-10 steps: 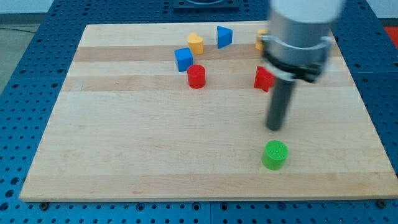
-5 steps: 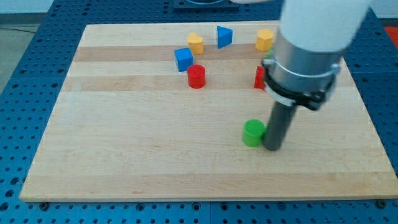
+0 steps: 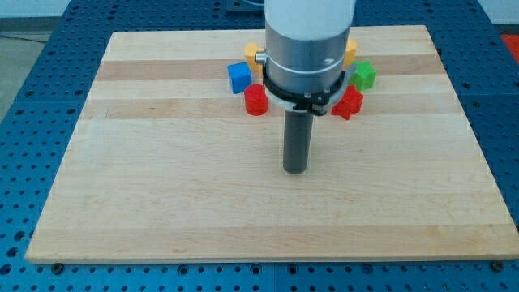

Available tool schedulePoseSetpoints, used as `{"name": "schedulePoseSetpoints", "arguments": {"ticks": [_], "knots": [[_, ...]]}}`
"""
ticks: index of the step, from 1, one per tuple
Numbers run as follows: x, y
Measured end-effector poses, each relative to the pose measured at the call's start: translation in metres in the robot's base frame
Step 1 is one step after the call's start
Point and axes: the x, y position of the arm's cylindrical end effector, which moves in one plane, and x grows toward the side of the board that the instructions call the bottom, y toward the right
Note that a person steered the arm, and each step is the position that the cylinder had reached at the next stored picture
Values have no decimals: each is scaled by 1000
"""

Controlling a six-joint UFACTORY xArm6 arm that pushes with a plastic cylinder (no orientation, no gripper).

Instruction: Push the green circle towards the center of the board

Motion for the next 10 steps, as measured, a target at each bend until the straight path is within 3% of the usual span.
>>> {"name": "schedulePoseSetpoints", "arguments": {"ticks": [2,10], "knots": [[-34,-10],[-44,6]]}}
